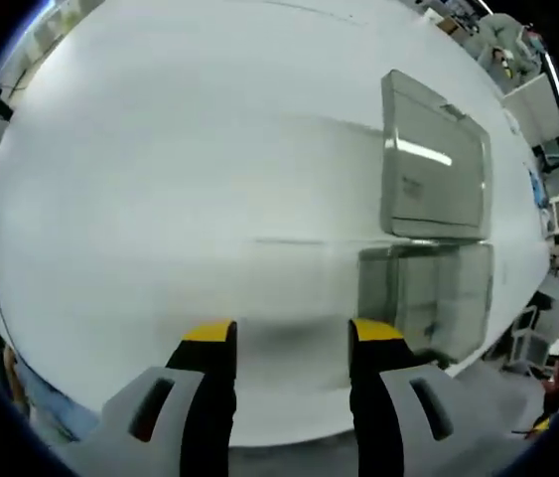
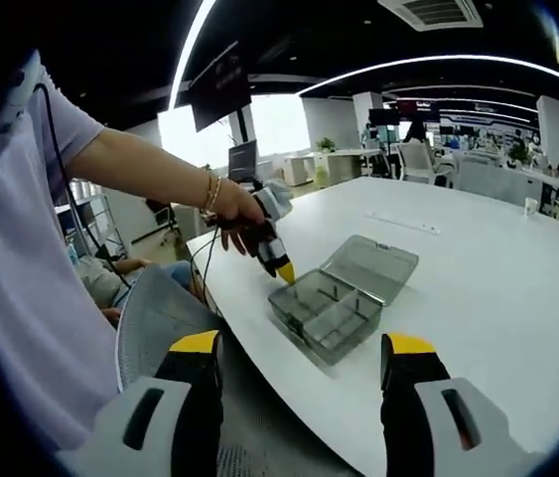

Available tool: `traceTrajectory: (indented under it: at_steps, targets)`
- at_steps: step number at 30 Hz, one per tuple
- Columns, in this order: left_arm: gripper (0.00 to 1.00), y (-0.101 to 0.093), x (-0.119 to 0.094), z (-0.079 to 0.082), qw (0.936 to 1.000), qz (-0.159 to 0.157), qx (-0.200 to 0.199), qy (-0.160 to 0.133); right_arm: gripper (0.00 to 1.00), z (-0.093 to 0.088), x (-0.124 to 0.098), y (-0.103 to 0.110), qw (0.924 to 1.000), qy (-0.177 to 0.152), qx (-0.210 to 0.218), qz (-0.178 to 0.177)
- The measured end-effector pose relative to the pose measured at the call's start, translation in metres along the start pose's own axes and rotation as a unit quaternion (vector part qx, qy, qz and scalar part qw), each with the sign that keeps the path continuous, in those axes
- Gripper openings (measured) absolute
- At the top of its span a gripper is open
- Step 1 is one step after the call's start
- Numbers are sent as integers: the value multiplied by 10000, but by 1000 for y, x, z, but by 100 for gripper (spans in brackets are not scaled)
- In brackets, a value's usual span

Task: Insert the divider into the dual guide fixture by aligning both edges with the guide slots and pushing it downward to the bottom, including one-sided entry, uneven engagement, binding, and posture correction.

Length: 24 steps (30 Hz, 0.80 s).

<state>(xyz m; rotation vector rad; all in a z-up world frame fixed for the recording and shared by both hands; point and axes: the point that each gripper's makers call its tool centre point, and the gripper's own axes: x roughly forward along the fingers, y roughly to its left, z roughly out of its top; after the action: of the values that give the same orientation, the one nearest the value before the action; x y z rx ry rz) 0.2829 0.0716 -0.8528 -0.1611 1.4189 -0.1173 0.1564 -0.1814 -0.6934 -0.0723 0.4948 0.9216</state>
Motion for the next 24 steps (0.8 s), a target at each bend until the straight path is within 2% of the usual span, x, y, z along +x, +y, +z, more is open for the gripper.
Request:
traceTrajectory:
  at_steps: [9,18,24]
  targets:
    - [43,3,6,1,9988,465,102,137,61,3,0,0,10000,-83,10,39]
    - [43,5,9,1,9967,750,231,217,60,0,-3,-4,9999,-128,97,14]
    - [43,5,12,-1,9961,813,239,242,60,2,-3,-6,9998,-180,113,26]
